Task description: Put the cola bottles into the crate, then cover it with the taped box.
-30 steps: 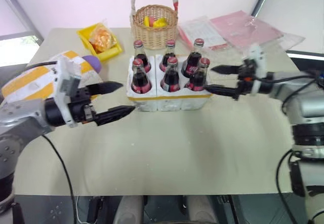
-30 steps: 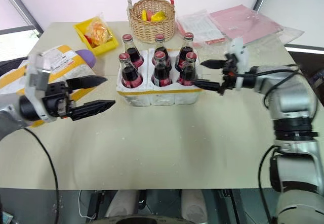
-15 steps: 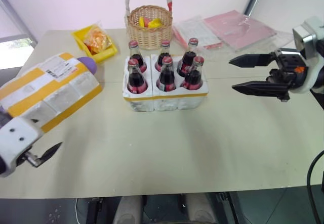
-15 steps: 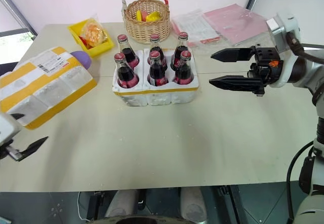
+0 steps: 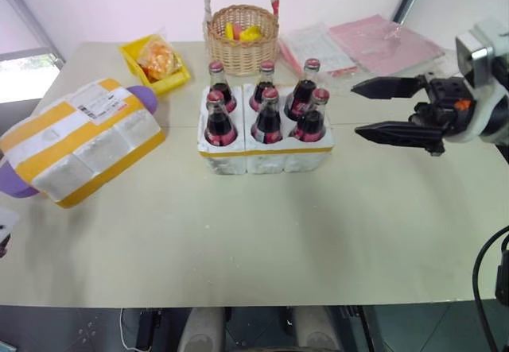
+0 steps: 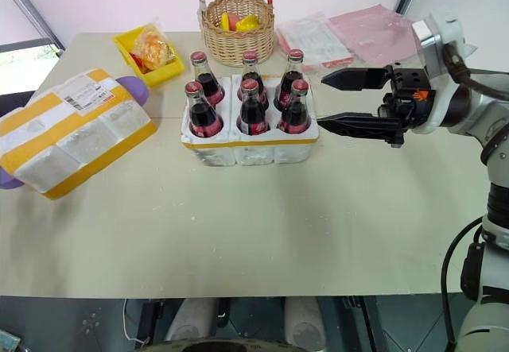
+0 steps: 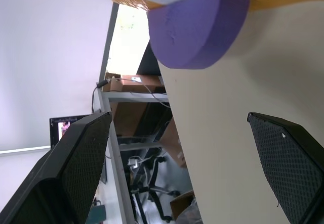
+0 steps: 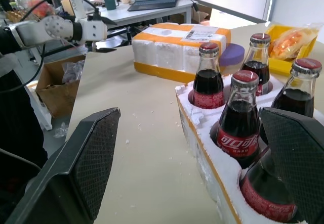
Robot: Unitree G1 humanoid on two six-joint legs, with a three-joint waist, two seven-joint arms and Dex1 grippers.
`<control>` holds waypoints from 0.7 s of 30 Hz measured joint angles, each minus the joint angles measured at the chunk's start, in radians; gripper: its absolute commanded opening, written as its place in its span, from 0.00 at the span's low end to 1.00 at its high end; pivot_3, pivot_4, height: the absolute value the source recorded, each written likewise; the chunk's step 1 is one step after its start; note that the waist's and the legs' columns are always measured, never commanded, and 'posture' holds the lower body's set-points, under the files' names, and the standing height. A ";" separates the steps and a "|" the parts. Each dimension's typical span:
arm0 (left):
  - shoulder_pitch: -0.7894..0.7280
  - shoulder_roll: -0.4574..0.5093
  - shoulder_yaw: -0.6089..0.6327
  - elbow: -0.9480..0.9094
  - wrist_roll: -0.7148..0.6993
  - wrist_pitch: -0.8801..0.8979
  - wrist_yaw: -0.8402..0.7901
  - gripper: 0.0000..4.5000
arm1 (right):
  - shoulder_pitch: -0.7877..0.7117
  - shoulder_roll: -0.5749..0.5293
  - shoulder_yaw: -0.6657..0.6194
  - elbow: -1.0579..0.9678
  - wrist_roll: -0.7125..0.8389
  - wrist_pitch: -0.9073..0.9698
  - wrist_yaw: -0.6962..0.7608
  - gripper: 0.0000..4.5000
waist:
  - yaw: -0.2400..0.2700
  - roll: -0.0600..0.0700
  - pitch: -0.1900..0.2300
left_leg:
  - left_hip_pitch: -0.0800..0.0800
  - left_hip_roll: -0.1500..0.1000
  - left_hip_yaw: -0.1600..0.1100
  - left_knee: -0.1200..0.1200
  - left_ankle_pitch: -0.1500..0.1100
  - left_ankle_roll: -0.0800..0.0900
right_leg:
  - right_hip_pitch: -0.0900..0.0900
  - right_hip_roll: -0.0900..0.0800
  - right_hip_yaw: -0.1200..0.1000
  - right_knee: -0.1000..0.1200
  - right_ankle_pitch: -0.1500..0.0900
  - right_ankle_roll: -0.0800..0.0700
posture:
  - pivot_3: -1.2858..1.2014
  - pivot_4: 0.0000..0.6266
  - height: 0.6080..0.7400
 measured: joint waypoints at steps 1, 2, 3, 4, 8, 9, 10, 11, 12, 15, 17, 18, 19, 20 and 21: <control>-0.029 0.011 -0.024 0.050 0.011 -0.027 0.018 1.00 | 0.001 -0.001 -0.001 -0.003 0.006 0.001 -0.004 1.00 | 0.001 0.000 0.000 | 0.000 0.000 0.000 0.000 0.000 0.000 | 0.000 0.000 0.000 0.000 0.000 0.000 | 0.52 0.24 0.98; -0.052 0.024 -0.043 0.089 0.021 -0.045 0.029 1.00 | 0.002 -0.001 -0.001 -0.008 0.011 0.001 -0.007 1.00 | 0.001 0.000 0.000 | 0.000 0.000 0.000 0.000 0.000 0.000 | 0.000 0.000 0.000 0.001 0.000 0.000 | 0.52 0.24 0.98; -0.073 0.032 -0.056 0.124 0.028 -0.067 0.043 1.00 | 0.003 -0.002 -0.002 -0.015 0.013 0.001 -0.011 1.00 | 0.000 0.000 0.000 | 0.000 0.000 0.000 0.001 0.000 0.000 | 0.000 0.000 0.000 0.001 0.000 0.000 | 0.52 0.24 0.98; -0.101 0.042 -0.074 0.165 0.037 -0.091 0.059 1.00 | 0.005 -0.004 -0.005 -0.020 0.016 0.001 -0.014 1.00 | 0.000 0.000 0.000 | 0.000 0.000 0.000 0.001 0.000 0.000 | 0.000 0.000 0.000 0.001 0.000 0.000 | 0.52 0.24 0.98; -0.247 0.071 -0.187 0.357 0.071 -0.200 0.131 1.00 | 0.012 -0.014 -0.014 -0.035 0.031 0.010 -0.017 1.00 | 0.001 0.000 0.000 | 0.000 0.000 0.000 0.001 0.000 0.000 | 0.000 0.000 0.000 0.003 0.001 0.001 | 0.52 0.24 0.98; -0.273 0.073 -0.210 0.395 0.080 -0.218 0.144 1.00 | 0.013 -0.016 -0.014 -0.037 0.033 0.012 -0.017 1.00 | 0.000 0.000 0.000 | 0.000 0.000 0.000 0.001 0.000 0.000 | 0.000 0.000 0.000 0.003 0.001 0.002 | 0.52 0.24 0.98; -0.297 0.074 -0.238 0.436 0.084 -0.239 0.154 1.00 | 0.013 -0.021 -0.016 -0.039 0.035 0.016 -0.017 1.00 | -0.001 0.000 0.000 | 0.000 0.000 0.000 0.002 0.000 0.000 | 0.000 0.000 0.000 0.003 0.002 0.003 | 0.52 0.24 0.98; -0.307 0.075 -0.252 0.458 0.087 -0.251 0.162 1.00 | 0.013 -0.023 -0.018 -0.041 0.038 0.020 -0.017 1.00 | -0.004 0.000 0.000 | 0.000 0.000 0.001 0.001 0.000 0.000 | 0.000 0.000 0.000 0.003 0.002 0.004 | 0.52 0.24 0.98; -0.335 0.078 -0.278 0.497 0.092 -0.273 0.173 1.00 | 0.014 -0.030 -0.025 -0.043 0.042 0.024 -0.017 1.00 | -0.004 0.000 0.000 | 0.001 0.000 0.001 0.001 0.000 0.000 | 0.000 0.000 0.000 0.004 0.003 0.004 | 0.52 0.24 0.98; -0.403 0.095 -0.330 0.593 0.106 -0.319 0.208 1.00 | 0.017 -0.037 -0.034 -0.055 0.053 0.030 -0.021 1.00 | -0.002 -0.001 -0.001 | 0.002 0.000 0.000 0.002 0.000 0.000 | 0.000 0.000 0.000 0.008 0.003 0.004 | 0.52 0.24 0.98; -0.454 0.104 -0.365 0.659 0.113 -0.341 0.227 1.00 | 0.023 -0.040 -0.036 -0.062 0.058 0.032 -0.026 1.00 | 0.000 -0.001 -0.001 | 0.003 0.000 0.000 0.002 0.000 0.000 | 0.000 0.000 0.000 0.010 0.003 0.004 | 0.52 0.24 0.98; -0.482 0.109 -0.387 0.693 0.119 -0.356 0.242 1.00 | 0.026 -0.042 -0.037 -0.067 0.060 0.034 -0.028 1.00 | 0.000 -0.001 -0.001 | 0.004 0.000 0.000 0.002 0.000 0.000 | 0.000 0.000 0.000 0.011 0.003 0.004 | 0.52 0.24 0.98; -0.497 0.113 -0.399 0.712 0.123 -0.364 0.251 1.00 | 0.027 -0.043 -0.038 -0.070 0.060 0.035 -0.029 1.00 | 0.000 -0.001 -0.001 | 0.005 0.000 0.000 0.002 0.001 0.000 | 0.000 0.000 0.000 0.011 0.003 0.004 | 0.52 0.24 0.98; -0.515 0.114 -0.409 0.735 0.126 -0.373 0.259 1.00 | 0.028 -0.044 -0.038 -0.072 0.062 0.035 -0.031 1.00 | 0.001 -0.001 -0.001 | 0.005 0.000 0.000 0.002 0.001 0.000 | 0.001 0.000 0.000 0.011 0.003 0.004 | 0.52 0.24 0.98; -0.536 0.118 -0.428 0.759 0.128 -0.381 0.272 1.00 | 0.028 -0.045 -0.039 -0.072 0.064 0.037 -0.033 1.00 | 0.001 -0.001 -0.001 | 0.006 0.000 0.000 0.002 0.001 0.000 | 0.001 0.000 0.000 0.011 0.003 0.004 | 0.52 0.24 0.98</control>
